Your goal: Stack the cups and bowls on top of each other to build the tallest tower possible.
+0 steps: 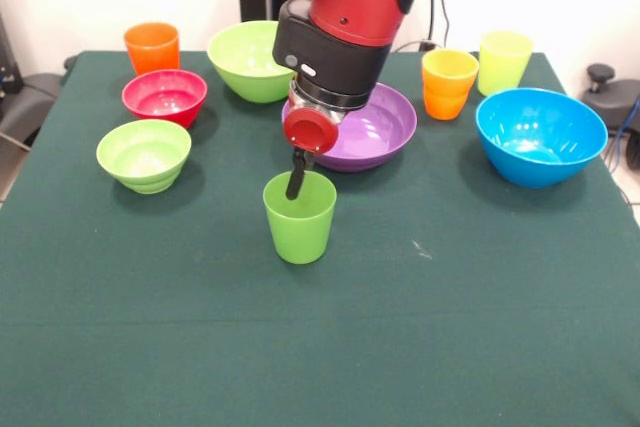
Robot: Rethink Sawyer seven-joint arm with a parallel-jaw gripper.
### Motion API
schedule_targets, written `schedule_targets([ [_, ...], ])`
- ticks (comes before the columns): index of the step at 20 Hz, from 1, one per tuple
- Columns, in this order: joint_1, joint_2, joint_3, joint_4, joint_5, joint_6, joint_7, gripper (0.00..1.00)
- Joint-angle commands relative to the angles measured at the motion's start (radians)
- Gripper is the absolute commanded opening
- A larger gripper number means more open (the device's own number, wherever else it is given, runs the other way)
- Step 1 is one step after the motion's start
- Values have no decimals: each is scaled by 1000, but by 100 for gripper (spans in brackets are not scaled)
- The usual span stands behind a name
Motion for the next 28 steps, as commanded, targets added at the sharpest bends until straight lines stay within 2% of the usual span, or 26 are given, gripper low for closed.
schedule_targets([
  [1,15,7,60,-24,24,-50,149,100],
  [23,43,-1,41,-29,20,-22,147,100],
  [28,50,-16,35,-40,45,61,134,100],
])
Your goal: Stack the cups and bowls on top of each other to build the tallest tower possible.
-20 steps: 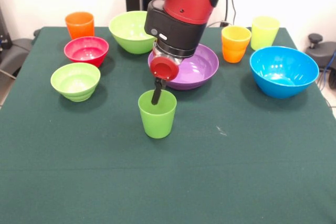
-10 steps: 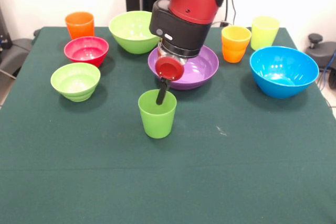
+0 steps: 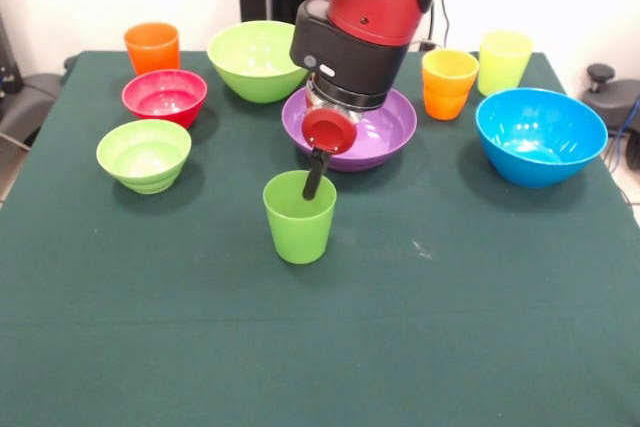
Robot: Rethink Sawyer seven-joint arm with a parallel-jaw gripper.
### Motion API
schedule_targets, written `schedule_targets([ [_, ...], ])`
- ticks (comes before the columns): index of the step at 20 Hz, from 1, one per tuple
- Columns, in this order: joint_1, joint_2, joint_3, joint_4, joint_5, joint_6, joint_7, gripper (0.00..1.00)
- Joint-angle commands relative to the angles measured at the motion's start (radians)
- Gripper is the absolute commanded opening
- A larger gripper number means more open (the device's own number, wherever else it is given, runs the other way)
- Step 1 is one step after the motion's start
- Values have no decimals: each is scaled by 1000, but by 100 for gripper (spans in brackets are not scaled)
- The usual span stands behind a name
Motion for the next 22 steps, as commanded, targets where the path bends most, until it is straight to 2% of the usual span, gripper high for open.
schedule_targets([
  [1,20,-20,39,-40,52,81,128,100],
  [11,14,-51,49,-44,119,178,84,100],
  [19,2,-64,55,-32,138,213,51,100],
  [22,-9,-60,72,-31,153,264,15,100],
])
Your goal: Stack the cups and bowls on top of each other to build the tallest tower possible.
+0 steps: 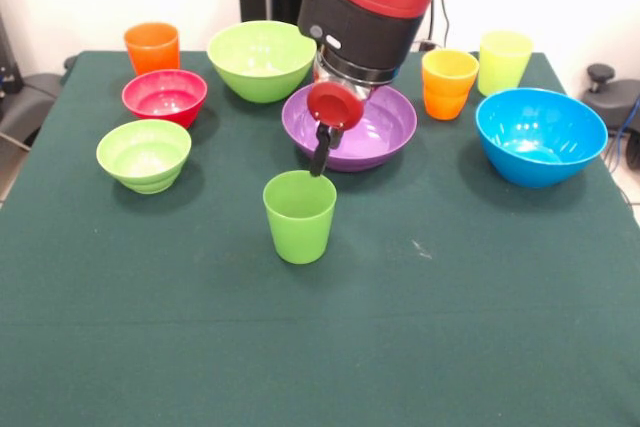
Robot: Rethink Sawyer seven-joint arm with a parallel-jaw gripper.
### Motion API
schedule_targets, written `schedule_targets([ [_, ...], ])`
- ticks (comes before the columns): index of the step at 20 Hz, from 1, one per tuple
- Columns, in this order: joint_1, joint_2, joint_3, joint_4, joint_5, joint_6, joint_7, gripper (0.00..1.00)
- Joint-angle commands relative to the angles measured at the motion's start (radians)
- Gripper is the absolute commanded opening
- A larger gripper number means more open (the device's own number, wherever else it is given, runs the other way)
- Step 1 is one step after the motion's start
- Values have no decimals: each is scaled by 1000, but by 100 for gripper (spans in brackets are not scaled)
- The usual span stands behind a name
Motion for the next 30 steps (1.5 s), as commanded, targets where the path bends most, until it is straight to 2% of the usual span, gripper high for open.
schedule_targets([
  [1,-13,-1,77,-29,42,161,7,100],
  [6,-18,11,100,-17,44,191,-32,100],
  [14,-14,50,90,-32,14,185,-19,100],
  [18,-49,51,141,-6,81,139,10,100],
  [21,-57,56,147,-7,92,145,10,100],
  [25,-65,61,143,-9,88,145,2,100],
  [30,-68,58,117,12,36,153,-20,100],
])
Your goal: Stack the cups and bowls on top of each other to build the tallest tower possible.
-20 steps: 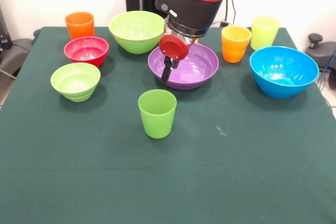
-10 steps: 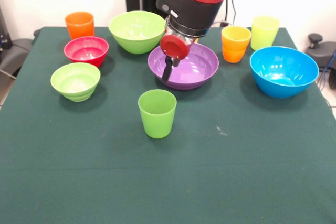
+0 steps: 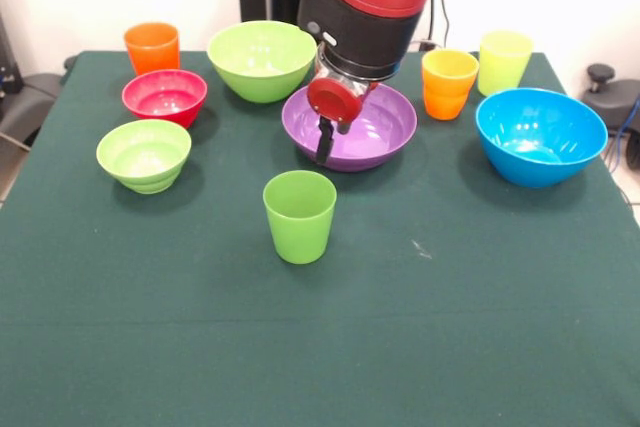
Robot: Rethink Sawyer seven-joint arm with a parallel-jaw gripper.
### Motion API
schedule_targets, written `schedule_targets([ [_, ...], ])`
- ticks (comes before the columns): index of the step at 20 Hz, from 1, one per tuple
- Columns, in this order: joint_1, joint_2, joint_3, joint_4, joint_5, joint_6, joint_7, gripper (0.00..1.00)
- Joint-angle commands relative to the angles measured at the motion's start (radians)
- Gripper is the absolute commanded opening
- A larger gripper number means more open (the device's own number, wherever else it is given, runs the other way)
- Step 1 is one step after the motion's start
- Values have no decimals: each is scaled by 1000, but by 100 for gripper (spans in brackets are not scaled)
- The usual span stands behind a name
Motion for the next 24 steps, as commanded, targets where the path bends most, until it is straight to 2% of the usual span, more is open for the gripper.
schedule_targets([
  [1,-19,44,54,28,-48,45,-29,100],
  [6,4,46,17,15,-94,101,-53,100],
  [12,18,49,-3,29,-120,103,-35,100],
  [18,29,43,-20,68,-134,80,1,100],
  [24,33,-27,-18,159,-110,12,45,100],
])
